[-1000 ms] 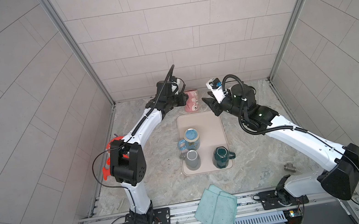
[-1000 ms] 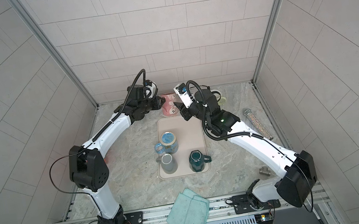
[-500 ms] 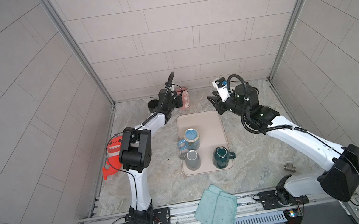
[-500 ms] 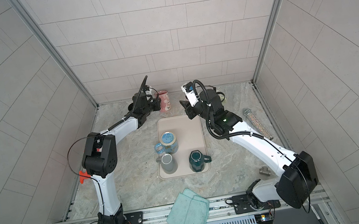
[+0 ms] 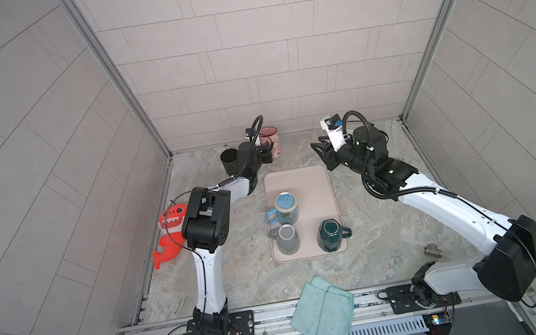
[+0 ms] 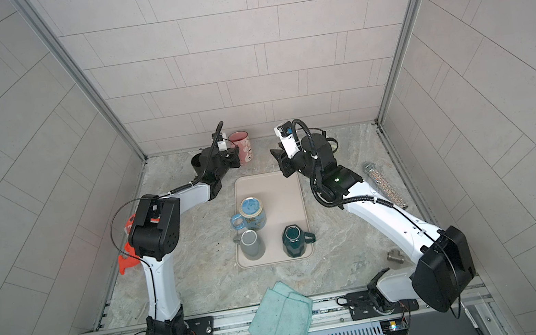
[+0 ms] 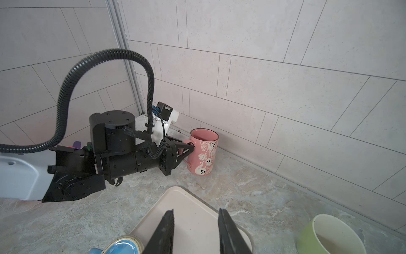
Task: Turn the mug right side up
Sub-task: Place the mug at the top-center of the table.
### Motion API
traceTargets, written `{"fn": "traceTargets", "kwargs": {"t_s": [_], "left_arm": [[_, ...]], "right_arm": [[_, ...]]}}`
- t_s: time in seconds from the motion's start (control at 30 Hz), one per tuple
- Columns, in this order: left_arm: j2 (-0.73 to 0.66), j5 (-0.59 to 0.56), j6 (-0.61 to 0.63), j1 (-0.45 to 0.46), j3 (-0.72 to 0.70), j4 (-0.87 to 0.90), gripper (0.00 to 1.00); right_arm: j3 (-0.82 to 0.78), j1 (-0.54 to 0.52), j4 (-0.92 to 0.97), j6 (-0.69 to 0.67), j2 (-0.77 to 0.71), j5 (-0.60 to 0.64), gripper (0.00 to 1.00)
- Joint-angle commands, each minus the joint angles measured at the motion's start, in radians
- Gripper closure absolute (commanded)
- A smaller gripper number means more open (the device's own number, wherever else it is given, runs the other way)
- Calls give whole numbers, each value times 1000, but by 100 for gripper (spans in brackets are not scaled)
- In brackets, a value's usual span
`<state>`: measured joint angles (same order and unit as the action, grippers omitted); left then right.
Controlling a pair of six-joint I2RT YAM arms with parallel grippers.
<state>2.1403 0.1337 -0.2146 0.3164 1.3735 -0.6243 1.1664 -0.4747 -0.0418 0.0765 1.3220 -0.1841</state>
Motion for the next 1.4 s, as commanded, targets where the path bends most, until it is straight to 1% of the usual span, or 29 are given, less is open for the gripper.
{"fn": "traceTargets", "kwargs": {"t_s": [0.0,0.2,0.5,0.97,1.13,1.2,1.37], "left_arm": [[-6,-18,13,-1,0,-239,100],[4,-46,29,0,-34,-311,100],[37,-58,61,3,-110,-440,100],[75,-68,68,12,-159,-509,100],[72,-71,79,20,-188,-514,94],[71,-74,85,21,-197,-514,89],[68,-70,86,27,-214,-517,84]], "right_arm": [[-10,7,-23,15,-23,-12,66],[-20,10,-37,29,-23,-17,66],[-31,11,-42,30,-29,-15,66],[-46,13,-54,42,-37,-10,66],[-50,13,-58,46,-37,-15,66],[-52,13,-58,48,-39,-18,66],[-57,13,-59,52,-43,-18,66]]}}
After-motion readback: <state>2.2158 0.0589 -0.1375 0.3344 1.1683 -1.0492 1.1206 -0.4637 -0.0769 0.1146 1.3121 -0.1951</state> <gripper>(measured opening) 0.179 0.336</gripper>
